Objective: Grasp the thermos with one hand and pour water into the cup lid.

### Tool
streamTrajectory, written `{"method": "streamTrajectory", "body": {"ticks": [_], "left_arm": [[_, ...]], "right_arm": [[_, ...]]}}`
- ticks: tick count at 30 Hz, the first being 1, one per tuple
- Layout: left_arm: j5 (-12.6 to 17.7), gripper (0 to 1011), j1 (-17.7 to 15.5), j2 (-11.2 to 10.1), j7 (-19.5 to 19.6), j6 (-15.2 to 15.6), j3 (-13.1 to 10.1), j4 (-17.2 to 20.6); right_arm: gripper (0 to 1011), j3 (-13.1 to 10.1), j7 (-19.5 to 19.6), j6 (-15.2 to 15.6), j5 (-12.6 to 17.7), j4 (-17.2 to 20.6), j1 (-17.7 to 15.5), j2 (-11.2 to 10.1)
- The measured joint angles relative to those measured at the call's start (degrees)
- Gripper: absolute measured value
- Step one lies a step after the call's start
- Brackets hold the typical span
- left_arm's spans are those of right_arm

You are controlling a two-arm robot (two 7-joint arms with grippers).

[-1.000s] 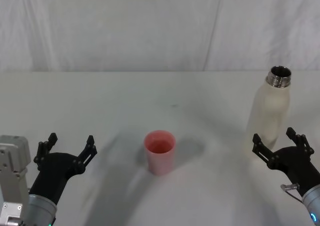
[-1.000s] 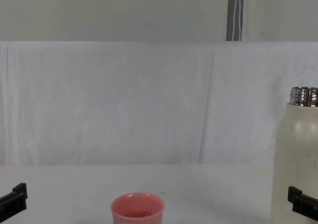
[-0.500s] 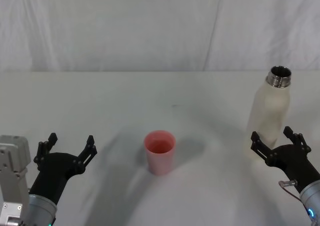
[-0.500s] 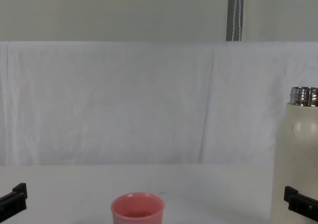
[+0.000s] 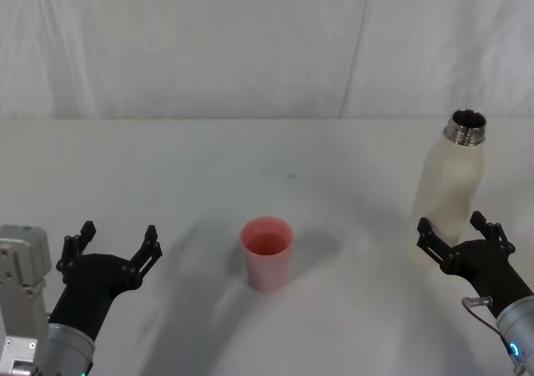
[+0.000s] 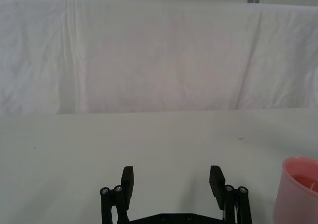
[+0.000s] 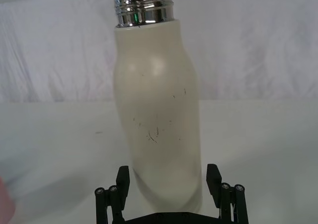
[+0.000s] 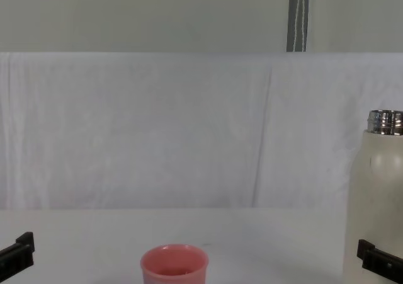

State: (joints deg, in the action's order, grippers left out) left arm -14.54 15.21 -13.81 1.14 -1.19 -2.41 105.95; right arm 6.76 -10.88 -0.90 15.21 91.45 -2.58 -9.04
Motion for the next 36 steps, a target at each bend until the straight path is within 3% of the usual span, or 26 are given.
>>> {"method": "streamTrajectory", "body": {"ticks": [18, 36], "left_arm": [[0.0, 1001, 0.0, 0.0, 0.0, 0.0, 0.0, 0.0], [0.0, 1001, 0.0, 0.0, 0.0, 0.0, 0.0, 0.0]], "right_arm": [[1000, 0.5, 0.0, -0.4, 1.4, -3.7, 2.6, 0.3], [1000, 1.3, 0.1, -0.4, 1.2, -4.3, 4.0, 0.0]]}}
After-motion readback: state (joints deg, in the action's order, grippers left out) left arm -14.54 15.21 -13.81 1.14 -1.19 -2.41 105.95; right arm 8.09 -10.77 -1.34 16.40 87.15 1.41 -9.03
